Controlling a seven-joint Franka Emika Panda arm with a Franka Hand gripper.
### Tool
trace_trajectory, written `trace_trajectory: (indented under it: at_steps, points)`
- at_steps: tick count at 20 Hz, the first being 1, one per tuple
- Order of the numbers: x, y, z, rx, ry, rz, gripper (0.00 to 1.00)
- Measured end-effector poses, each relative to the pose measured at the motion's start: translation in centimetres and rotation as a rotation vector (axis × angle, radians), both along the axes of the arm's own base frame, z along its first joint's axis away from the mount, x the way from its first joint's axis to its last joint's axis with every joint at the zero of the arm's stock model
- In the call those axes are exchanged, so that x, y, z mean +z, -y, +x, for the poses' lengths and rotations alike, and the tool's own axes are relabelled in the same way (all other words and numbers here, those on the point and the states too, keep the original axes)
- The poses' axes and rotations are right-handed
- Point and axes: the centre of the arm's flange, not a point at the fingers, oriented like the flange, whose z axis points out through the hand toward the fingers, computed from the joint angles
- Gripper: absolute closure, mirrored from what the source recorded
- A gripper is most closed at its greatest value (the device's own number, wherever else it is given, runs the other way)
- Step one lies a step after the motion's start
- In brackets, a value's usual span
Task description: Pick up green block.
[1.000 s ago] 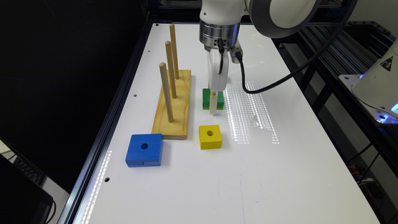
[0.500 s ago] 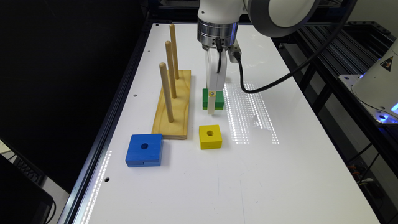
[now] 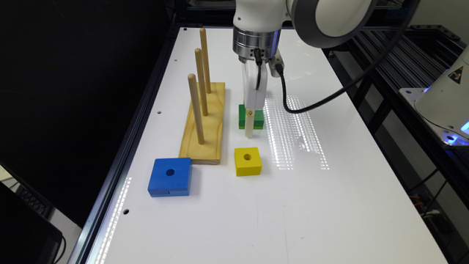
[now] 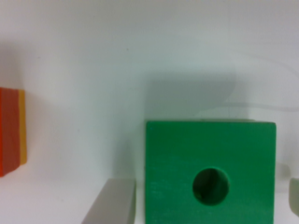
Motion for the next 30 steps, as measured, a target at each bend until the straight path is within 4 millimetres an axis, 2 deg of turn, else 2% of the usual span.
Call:
trace_trajectory:
  at_steps: [1,18,21,27,30]
  points:
    - [0.0,0.1,0.0,-0.001,0.0,0.0,1.0]
    - [0.1,0.2,0.0,-0.004,0.001,-0.001,1.0]
    - [0.8,0.3,0.1,-0.003,0.007,-0.002,1.0]
    - [3.9,0.3,0.3,0.0,0.005,-0.008,1.0]
    - [4.5,0.3,0.2,0.001,0.002,-0.009,1.0]
